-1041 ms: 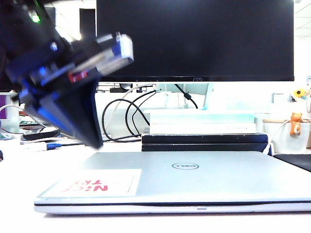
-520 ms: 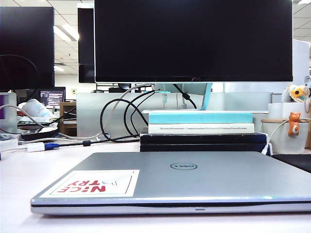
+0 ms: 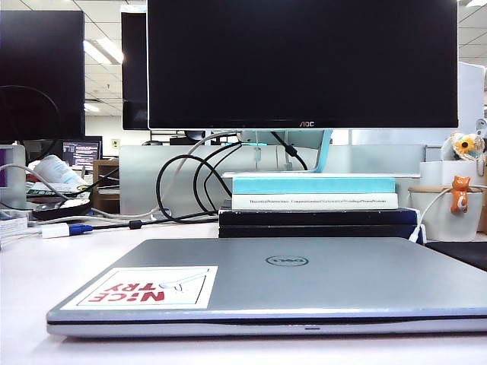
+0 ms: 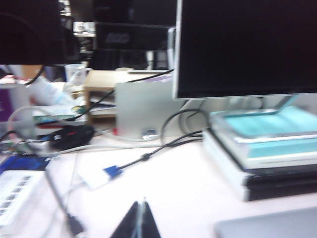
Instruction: Close the lid of the gray laptop.
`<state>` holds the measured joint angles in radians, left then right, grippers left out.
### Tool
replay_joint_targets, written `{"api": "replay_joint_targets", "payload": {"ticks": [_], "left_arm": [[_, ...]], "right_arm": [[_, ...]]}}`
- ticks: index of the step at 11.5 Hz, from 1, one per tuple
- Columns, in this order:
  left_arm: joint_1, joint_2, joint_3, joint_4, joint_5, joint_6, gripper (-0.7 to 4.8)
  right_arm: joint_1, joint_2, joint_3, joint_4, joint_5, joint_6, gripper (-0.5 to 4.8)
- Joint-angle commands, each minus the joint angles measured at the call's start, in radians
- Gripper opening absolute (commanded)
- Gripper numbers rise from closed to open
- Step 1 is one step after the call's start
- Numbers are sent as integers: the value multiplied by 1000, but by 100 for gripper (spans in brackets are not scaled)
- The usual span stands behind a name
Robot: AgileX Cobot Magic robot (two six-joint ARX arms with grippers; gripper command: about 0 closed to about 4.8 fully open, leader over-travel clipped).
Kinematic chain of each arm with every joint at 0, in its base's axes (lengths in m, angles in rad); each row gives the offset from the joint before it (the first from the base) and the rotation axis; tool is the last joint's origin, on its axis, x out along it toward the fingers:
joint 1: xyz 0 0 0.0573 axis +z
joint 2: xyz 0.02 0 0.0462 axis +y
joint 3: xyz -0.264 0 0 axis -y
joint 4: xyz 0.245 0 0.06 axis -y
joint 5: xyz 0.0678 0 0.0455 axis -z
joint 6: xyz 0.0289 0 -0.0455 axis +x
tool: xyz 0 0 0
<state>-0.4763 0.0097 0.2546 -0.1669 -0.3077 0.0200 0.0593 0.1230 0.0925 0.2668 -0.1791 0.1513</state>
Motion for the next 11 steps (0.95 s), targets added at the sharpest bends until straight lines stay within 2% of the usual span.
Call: {"api": "replay_joint_targets", "payload": {"ticks": [1,3,4,5,7,8,9,10,11], "left_arm": [[0,-5,-74,140,-33,45,-5],[3,-6,-169,171,-62,70,-6],[130,-8,-213,238,92,39,-6],[369,-8,-232,245,298,-20,-5],[523,-8,-236,236,399,-39,-5],[523,-8,-236,231,393,-35,-5],[523,-8,-235,229,374,-35,-5],[523,-8,-235,228,375,-35,-5],[523,-8,-236,228,375,-35,-5]], "right_arm": [[0,-77,-81,-10,134,14,-1],[1,-90,-84,-150,125,7,-1],[0,-90,-84,-158,111,-26,-1],[0,-90,-84,-158,95,-49,-1],[0,-89,-85,-206,111,-108,-1],[0,-89,-85,-257,175,-108,-1],[0,-89,-85,-313,294,-107,-1],[0,-89,-85,-406,344,-102,-1],[0,-89,-85,-390,341,-102,-1]]}}
